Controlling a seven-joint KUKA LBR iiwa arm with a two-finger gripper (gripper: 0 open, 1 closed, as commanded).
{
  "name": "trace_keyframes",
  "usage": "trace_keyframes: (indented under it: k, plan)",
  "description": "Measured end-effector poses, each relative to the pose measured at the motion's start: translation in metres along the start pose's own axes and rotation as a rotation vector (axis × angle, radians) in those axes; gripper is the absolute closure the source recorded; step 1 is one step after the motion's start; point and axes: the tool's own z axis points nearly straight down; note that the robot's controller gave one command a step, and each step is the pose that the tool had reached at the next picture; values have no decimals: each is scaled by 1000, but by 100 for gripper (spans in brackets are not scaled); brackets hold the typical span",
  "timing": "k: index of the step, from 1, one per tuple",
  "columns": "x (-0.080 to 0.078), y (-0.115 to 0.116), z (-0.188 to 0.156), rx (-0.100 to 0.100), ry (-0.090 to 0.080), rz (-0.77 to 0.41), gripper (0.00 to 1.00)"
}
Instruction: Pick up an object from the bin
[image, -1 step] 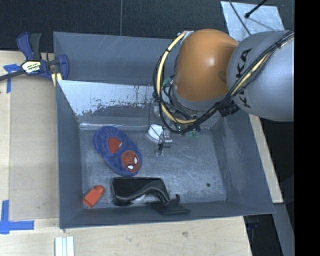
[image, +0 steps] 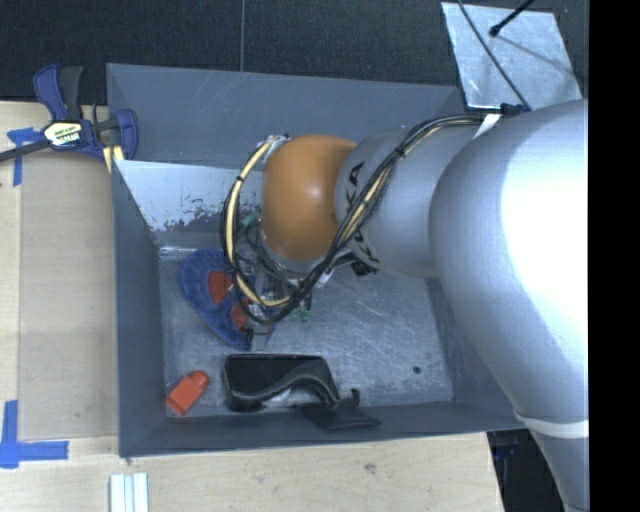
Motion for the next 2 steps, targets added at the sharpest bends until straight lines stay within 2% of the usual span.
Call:
trace_keyframes:
  k: [1, 2]
  plan:
    - [-3, -1, -8, -3, -8, 5, 100]
    - [31, -10, -182, -4, -16, 12, 100]
